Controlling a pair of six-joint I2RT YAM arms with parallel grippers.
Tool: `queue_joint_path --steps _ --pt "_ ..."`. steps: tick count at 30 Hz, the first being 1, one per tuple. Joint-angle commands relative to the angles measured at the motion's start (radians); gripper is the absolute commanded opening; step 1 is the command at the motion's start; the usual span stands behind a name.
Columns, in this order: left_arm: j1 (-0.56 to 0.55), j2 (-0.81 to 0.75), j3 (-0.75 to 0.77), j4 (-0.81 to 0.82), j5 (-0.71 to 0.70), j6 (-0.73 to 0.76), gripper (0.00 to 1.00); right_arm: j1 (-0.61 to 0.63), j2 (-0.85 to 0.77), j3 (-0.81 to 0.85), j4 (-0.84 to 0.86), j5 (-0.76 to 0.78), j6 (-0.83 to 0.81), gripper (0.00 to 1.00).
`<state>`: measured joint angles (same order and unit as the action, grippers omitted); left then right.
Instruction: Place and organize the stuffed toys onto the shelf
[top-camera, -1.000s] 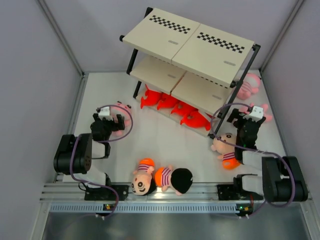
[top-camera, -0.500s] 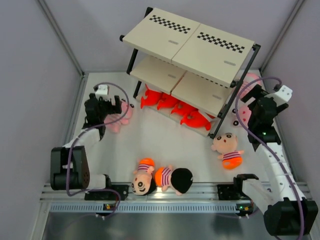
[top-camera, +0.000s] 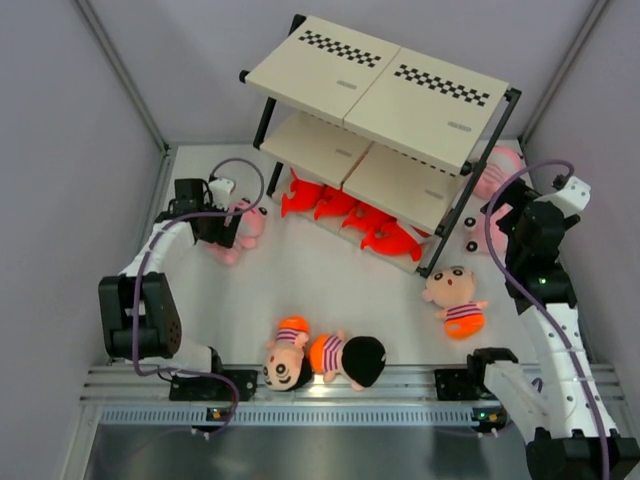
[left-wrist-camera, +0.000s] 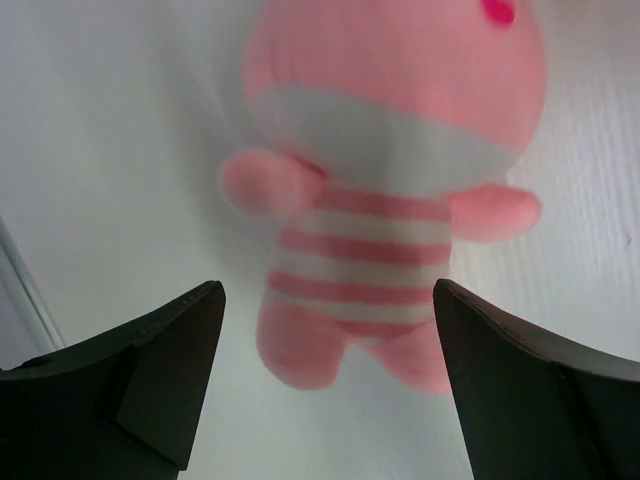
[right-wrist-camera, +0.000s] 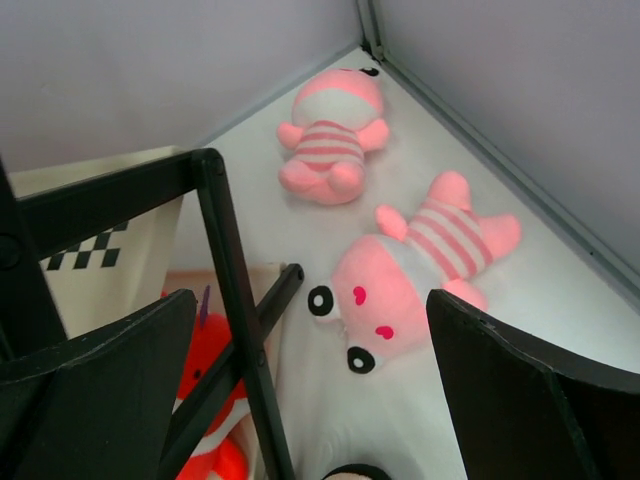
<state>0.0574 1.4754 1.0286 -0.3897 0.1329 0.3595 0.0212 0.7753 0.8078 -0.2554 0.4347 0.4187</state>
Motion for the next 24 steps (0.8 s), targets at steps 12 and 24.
queue_joint_path --steps 12,24 --pt "0.002 0.168 -0.009 -0.173 -0.003 0.075 0.00 -0.003 0.021 0.088 -0.065 -0.106 -0.029 0.99" --pt "0.005 -0.198 0.457 -0.467 -0.018 -0.016 0.00 -0.003 0.002 0.093 -0.064 -0.106 -0.011 0.99"
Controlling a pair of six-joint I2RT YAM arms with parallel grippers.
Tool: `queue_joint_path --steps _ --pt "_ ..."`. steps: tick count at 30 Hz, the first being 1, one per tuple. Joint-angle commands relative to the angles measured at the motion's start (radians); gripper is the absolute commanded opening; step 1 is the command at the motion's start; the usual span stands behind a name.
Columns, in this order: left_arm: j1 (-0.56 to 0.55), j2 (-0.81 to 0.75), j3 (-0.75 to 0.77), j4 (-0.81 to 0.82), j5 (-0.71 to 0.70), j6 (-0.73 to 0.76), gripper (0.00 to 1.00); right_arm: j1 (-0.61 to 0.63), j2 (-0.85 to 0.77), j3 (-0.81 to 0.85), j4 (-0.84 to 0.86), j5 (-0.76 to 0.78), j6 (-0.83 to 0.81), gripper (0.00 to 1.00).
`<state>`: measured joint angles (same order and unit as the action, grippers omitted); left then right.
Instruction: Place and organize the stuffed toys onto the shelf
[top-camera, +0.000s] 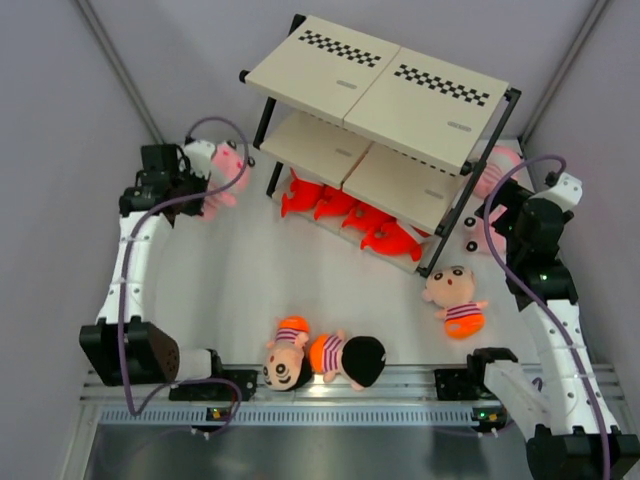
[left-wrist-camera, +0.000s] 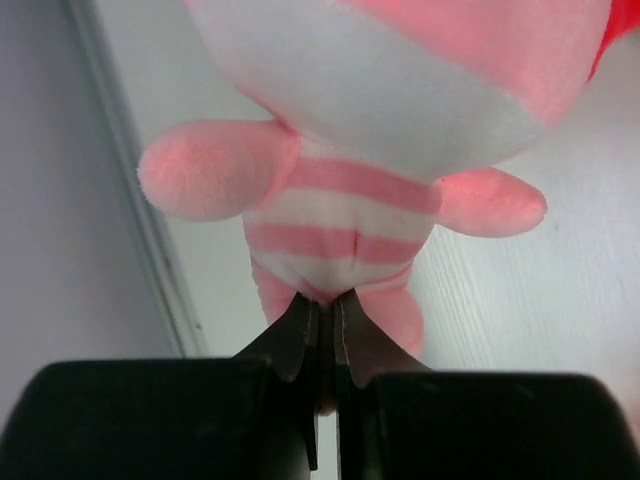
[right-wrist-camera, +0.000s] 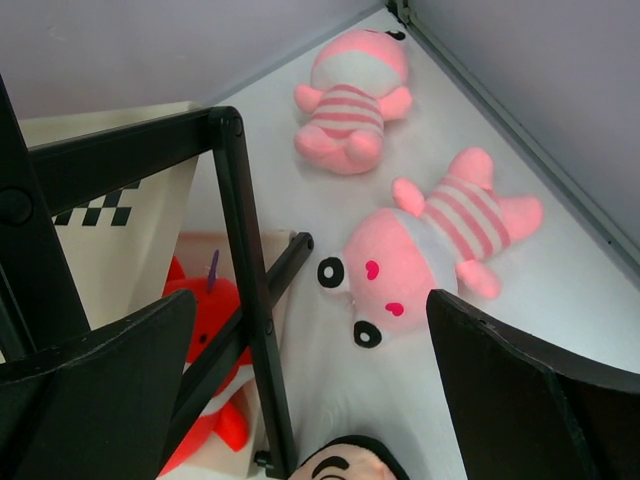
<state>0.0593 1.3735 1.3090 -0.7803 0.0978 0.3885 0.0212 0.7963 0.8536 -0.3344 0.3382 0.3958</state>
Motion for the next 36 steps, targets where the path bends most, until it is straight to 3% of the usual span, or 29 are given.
queue_joint_path --steps 1,4,6,15,21,36 --pt "0.004 -0.094 0.226 -0.100 0.037 -0.051 0.00 -0.004 -0.019 0.048 0.015 -0.013 0.015 0.99" --pt "0.002 -0.079 0.419 -0.175 0.107 -0.060 0.00 -0.004 -0.029 0.050 0.008 -0.025 0.018 0.99" --pt "0.001 -0.061 0.464 -0.209 0.183 -0.079 0.00 -0.004 -0.039 0.050 0.006 -0.022 0.015 0.99" --pt "-0.053 0.035 0.480 -0.215 0.312 -0.135 0.00 -0.004 -0.074 0.055 -0.003 -0.024 0.009 1.00" --pt "-0.137 0.117 0.504 -0.215 0.290 -0.146 0.00 -0.004 -0.078 0.048 -0.006 -0.034 0.014 0.99" --pt "-0.276 0.410 0.814 -0.209 0.267 -0.336 0.00 -0.003 -0.091 0.033 -0.009 -0.053 0.034 0.99"
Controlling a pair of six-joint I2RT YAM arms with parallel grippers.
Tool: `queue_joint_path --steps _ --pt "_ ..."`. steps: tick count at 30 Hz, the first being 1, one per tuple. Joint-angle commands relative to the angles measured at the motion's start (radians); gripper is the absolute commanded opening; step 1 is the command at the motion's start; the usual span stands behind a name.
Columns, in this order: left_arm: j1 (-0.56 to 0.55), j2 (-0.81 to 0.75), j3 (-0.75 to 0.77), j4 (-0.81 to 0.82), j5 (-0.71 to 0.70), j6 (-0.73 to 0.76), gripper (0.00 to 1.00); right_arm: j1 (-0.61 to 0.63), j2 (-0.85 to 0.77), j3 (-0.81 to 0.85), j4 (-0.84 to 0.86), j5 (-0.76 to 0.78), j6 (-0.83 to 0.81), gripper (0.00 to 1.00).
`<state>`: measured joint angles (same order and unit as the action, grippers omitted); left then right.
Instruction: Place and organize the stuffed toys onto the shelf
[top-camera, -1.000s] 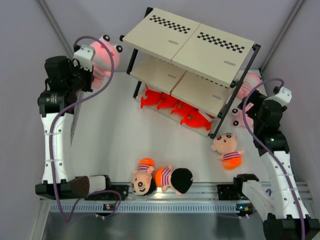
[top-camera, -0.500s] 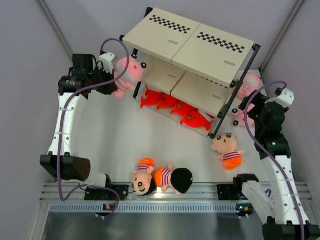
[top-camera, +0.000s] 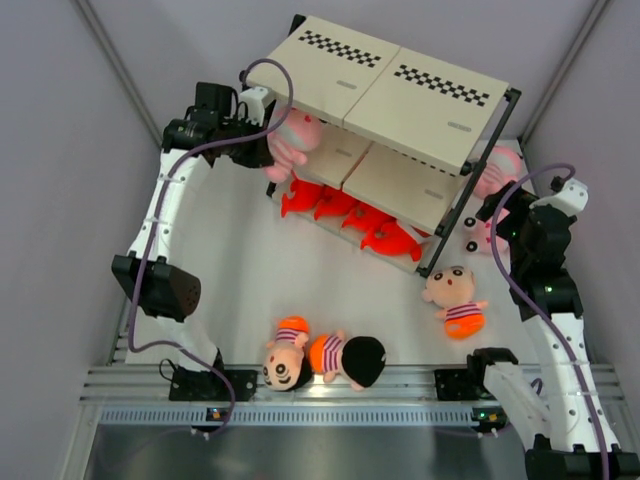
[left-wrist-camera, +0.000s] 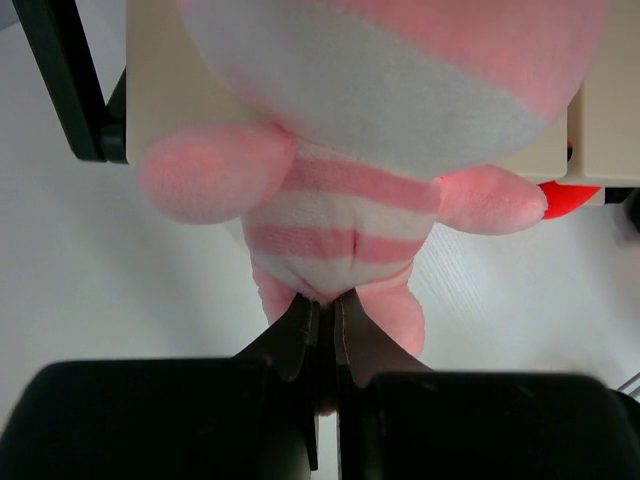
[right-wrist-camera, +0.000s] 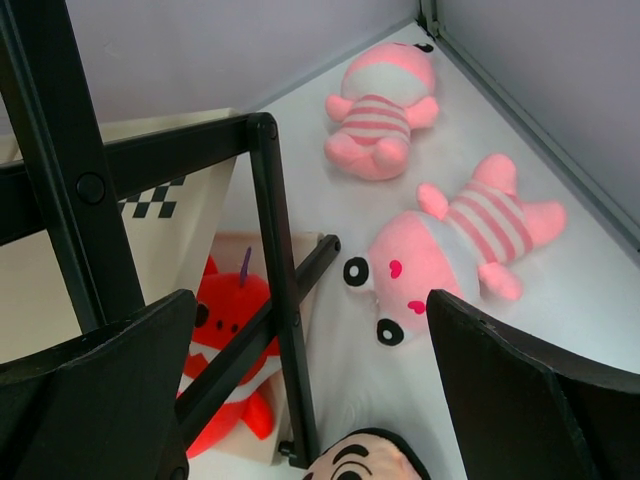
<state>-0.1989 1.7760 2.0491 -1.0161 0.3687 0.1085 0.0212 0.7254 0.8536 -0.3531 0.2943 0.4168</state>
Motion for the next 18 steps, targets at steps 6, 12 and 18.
queue_joint_path --steps 6,12,18 --pt "-0.031 0.020 0.085 0.116 0.009 -0.084 0.01 -0.004 -0.017 0.025 0.016 -0.023 0.022 0.99" --pt "-0.031 0.043 0.040 0.165 0.029 -0.092 0.11 -0.003 -0.017 0.022 0.026 -0.038 0.027 0.99" --pt "-0.031 0.069 0.046 0.194 0.038 -0.101 0.27 -0.003 -0.014 0.018 0.029 -0.053 0.025 0.99"
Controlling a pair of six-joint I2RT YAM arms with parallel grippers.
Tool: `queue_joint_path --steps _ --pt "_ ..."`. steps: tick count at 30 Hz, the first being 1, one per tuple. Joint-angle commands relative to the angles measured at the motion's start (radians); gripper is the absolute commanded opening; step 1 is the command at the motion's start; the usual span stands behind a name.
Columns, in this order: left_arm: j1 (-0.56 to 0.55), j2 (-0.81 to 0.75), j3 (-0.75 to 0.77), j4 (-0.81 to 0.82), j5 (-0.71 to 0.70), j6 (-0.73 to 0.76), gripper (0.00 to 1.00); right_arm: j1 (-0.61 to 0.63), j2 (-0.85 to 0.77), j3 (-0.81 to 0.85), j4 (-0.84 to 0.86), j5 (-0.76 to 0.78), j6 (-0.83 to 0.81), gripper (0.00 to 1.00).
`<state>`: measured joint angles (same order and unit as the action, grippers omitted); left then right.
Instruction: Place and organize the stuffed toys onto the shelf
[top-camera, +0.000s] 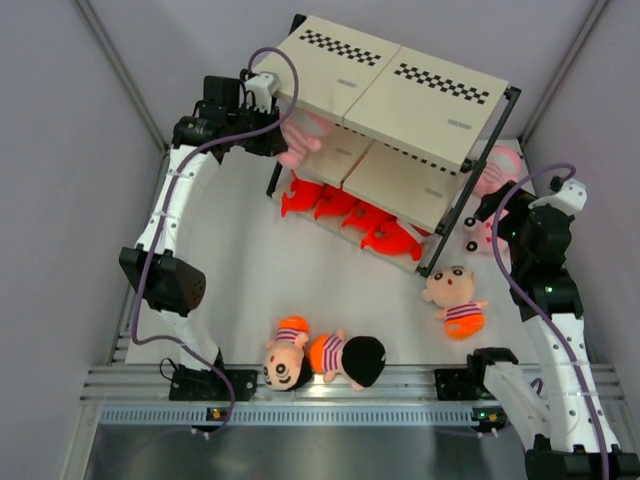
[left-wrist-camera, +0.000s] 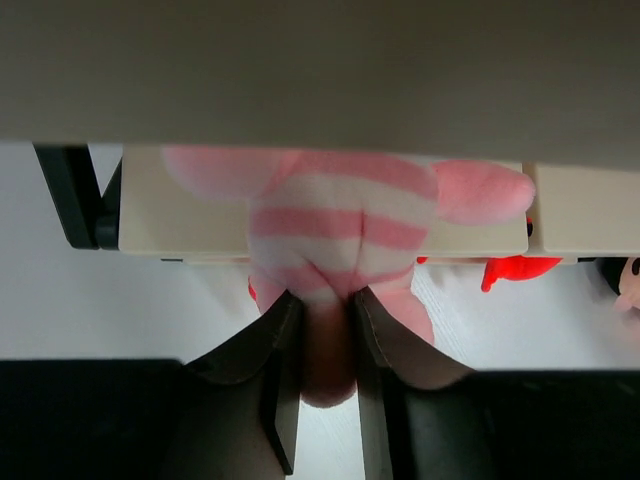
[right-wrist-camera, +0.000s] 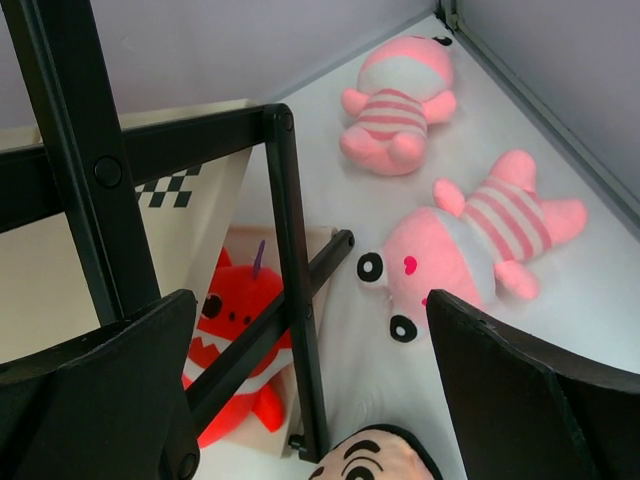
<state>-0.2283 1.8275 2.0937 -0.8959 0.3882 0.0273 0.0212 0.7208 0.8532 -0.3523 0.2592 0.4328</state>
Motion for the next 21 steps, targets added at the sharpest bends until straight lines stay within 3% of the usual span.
queue_joint_path --steps 1,12,15,17,21 --pt "-0.003 0.021 0.000 0.075 0.020 -0.018 0.31 -0.003 -0.009 0.017 0.029 -0.020 0.009 0.99" --pt "-0.003 0.030 0.020 0.074 0.011 -0.006 0.54 -0.004 -0.018 0.015 0.033 -0.040 0.003 1.00" --pt "-0.003 0.009 0.023 0.074 0.027 0.002 0.64 -0.003 -0.023 0.015 0.033 -0.041 0.000 0.99" --pt "-0.003 -0.011 0.020 0.074 0.032 0.010 0.76 -0.004 -0.027 0.015 0.033 -0.043 -0.003 0.99" --pt "-0.003 -0.056 0.020 0.074 0.020 0.037 0.81 -0.004 -0.024 0.015 0.029 -0.049 -0.005 0.99"
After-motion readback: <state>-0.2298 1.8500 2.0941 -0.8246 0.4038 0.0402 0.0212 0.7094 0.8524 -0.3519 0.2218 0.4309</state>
